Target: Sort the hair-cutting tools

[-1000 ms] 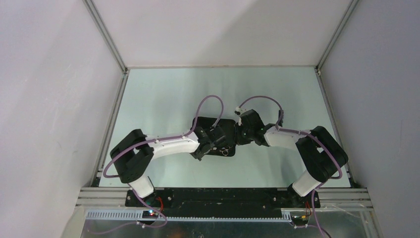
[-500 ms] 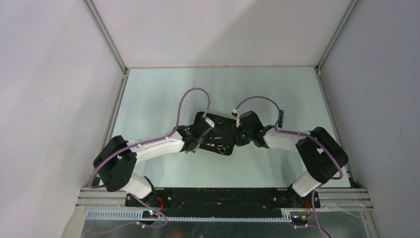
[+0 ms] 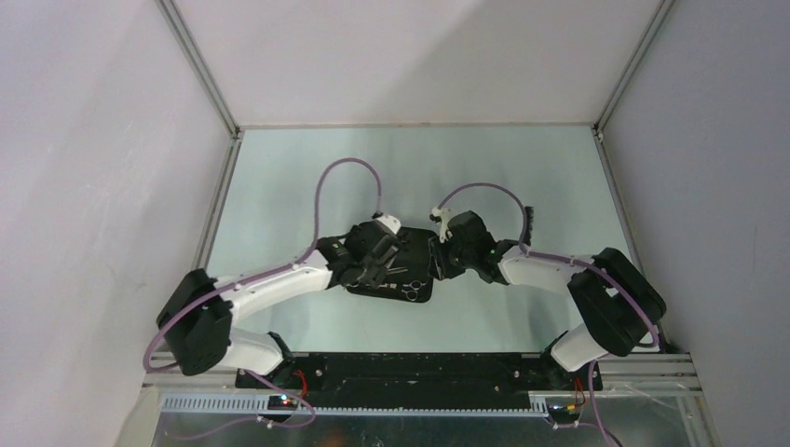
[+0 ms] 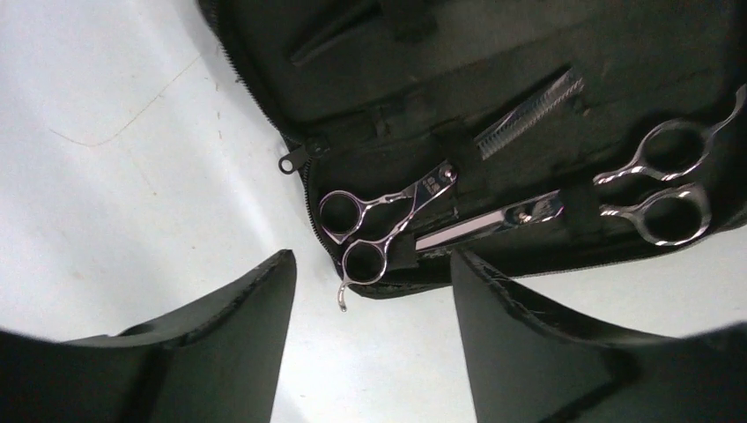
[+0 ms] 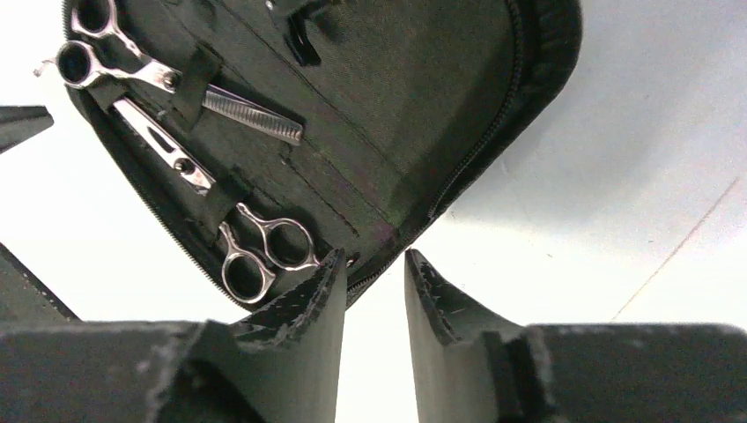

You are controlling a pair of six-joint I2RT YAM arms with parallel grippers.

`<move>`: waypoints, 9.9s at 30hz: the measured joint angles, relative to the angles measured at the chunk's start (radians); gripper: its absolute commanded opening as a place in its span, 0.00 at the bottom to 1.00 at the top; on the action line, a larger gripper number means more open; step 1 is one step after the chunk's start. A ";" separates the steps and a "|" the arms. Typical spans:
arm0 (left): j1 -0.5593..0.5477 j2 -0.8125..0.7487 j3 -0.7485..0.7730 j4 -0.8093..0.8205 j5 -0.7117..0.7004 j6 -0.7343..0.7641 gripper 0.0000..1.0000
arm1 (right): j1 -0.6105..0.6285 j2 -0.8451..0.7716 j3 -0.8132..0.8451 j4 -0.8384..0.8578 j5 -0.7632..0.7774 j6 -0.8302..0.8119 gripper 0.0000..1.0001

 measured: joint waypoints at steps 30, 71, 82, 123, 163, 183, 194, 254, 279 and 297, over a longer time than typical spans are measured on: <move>0.218 0.092 -0.021 -0.033 0.174 -0.254 0.60 | 0.000 0.140 0.167 -0.160 0.169 0.223 0.20; 0.148 0.220 0.090 -0.097 0.309 -0.025 0.26 | 0.009 0.160 0.177 -0.138 0.180 0.216 0.00; 0.133 0.299 0.159 -0.150 0.314 0.084 0.00 | 0.010 0.162 0.177 -0.116 0.173 0.166 0.00; -0.082 0.300 0.154 -0.195 0.356 0.482 0.00 | -0.042 0.186 0.136 0.101 -0.064 -0.050 0.00; -0.068 0.252 0.127 0.199 0.390 0.306 0.15 | -0.043 0.207 0.079 0.254 -0.082 0.091 0.04; 0.092 -0.382 -0.087 0.130 0.163 -0.011 0.99 | -0.097 -0.076 0.069 0.008 0.068 0.105 0.84; 0.465 -0.737 -0.152 -0.015 0.045 -0.141 1.00 | -0.353 -0.175 0.161 -0.368 0.350 0.158 0.99; 0.613 -0.705 -0.235 0.039 -0.071 -0.025 1.00 | -0.101 -0.034 0.352 -0.402 0.035 0.141 0.00; 0.406 0.174 0.231 -0.017 0.563 0.190 0.79 | 0.061 -0.060 0.112 -0.158 -0.107 0.524 0.00; 0.385 0.454 0.408 -0.027 0.790 0.177 0.25 | 0.037 -0.108 0.089 -0.165 -0.086 0.505 0.00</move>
